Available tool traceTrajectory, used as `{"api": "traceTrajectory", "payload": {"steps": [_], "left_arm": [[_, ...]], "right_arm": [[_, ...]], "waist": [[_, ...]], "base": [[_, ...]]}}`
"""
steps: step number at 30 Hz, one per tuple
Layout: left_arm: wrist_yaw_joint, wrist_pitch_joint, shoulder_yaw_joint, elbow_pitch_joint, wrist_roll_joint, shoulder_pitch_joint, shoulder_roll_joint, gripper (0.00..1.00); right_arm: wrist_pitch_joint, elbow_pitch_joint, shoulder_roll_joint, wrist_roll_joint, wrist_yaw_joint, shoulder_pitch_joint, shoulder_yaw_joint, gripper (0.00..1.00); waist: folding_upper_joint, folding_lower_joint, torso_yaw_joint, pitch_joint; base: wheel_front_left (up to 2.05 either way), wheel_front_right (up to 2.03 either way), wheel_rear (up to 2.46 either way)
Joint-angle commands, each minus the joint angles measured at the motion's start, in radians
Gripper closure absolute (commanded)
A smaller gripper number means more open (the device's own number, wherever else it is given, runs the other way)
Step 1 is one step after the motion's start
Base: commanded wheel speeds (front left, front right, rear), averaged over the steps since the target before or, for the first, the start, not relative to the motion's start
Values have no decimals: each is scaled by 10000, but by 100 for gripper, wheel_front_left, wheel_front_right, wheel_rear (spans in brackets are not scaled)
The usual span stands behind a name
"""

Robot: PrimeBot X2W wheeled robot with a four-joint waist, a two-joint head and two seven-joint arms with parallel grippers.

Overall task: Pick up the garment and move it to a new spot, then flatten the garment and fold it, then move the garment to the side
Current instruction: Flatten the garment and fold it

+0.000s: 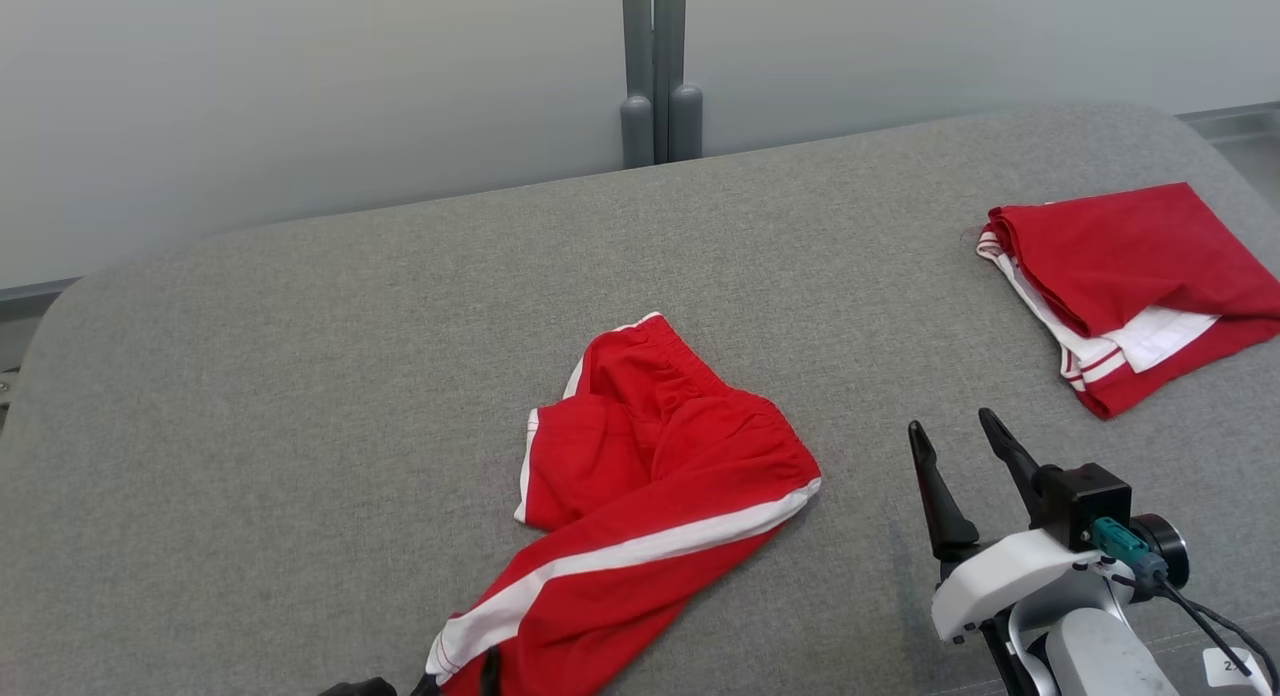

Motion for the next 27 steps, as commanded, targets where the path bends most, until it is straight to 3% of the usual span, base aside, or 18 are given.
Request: {"api": "traceTrajectory", "payload": {"steps": [1, 13, 16, 17, 19, 24, 27], "left_arm": [[-37, 31, -153, -47, -215, -96, 18, 14], [-36, 21, -239, -1225, -671, 314, 509, 26], [-36, 21, -473, -1438, -940, 336, 550, 35], [-36, 21, -657, -1529, -1080, 309, 613, 44], [-37, 21, -724, -1695, -1204, 231, 644, 49], [-37, 19, -702, -1842, -1309, 212, 723, 58], [-37, 21, -758, -1897, -1345, 264, 789, 78]], "right_arm": [[-22, 11, -39, 51, -16, -18, -22, 0], [-22, 38, 59, 103, -16, 125, -73, 0], [-22, 76, 65, 125, -16, 78, -44, 0], [-22, 99, 75, 135, -16, 54, -7, 0], [-22, 137, 76, 134, -16, 26, 30, 0], [-22, 186, 66, 150, -16, -7, 66, 0], [-22, 255, 56, 186, -16, -8, 79, 0]], "waist": [[0, 0, -5, -7], [0, 0, 166, -42], [0, 0, 232, -21], [0, 0, 280, -6], [0, 0, 319, 13], [0, 0, 361, 40], [0, 0, 381, 56]], "base": [[0, 0, 0], [0, 0, 0], [0, 0, 0], [0, 0, 0], [0, 0, 0], [0, 0, 0], [0, 0, 0]]}}
